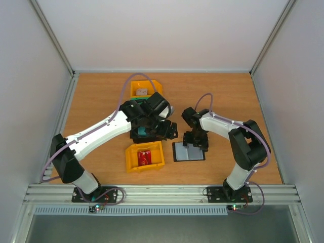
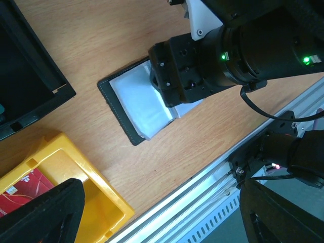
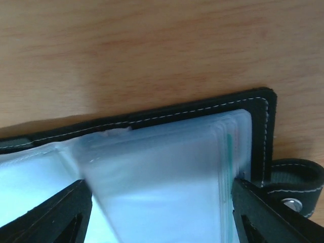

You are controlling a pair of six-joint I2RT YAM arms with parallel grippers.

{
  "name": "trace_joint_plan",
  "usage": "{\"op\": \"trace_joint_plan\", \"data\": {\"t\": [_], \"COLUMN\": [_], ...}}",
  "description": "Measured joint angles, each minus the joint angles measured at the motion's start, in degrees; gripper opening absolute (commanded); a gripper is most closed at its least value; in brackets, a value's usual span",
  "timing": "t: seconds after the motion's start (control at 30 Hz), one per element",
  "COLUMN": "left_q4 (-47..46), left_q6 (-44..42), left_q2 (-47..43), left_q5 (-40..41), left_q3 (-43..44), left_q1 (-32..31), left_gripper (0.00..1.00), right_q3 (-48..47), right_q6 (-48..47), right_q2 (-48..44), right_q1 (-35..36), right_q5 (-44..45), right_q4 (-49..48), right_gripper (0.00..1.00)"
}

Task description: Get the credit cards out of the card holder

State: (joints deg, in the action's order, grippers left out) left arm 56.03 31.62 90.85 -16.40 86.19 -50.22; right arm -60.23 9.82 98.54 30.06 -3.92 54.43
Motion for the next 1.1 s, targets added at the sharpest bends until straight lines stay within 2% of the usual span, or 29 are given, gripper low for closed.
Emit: {"op": "trace_joint_plan", "data": {"t": [0.23, 0.47, 0.63, 0.8, 1.1], "left_q4": [0.00, -1.14, -6.10, -10.25, -17.55], "left_q6": [-0.15, 1.27, 4.02, 7.13, 13.42], "left_q2": [-0.66, -0.70, 2.27, 8.17, 12.00], "left_q5": [1.07, 0.13, -2.14, -3.89, -8.70], "left_q3": [-0.68, -2.84, -2.82, -2.82, -5.20], "left_q1": [0.02, -0.22, -1.03, -1.79, -3.02], "left_gripper": [0.82, 0.80, 0.84, 0.99, 0.99], "right_q3": [2.54, 3.61, 4.37, 5.31, 5.44], "right_q6": [2.99, 1.27, -1.25, -2.69, -4.39], "right_q2": [-1.03, -2.49, -4.92, -6.91, -13.81], "right_q1": [0.52, -0.37, -2.58, -5.42, -7.04], "right_q5": [3.26, 7.06, 6.43, 3.43, -0.72], "right_q4": [-1.49, 0.74, 1.18, 0.81, 1.73], "right_gripper": [0.40, 0.22, 0.08, 0.06, 0.06]}}
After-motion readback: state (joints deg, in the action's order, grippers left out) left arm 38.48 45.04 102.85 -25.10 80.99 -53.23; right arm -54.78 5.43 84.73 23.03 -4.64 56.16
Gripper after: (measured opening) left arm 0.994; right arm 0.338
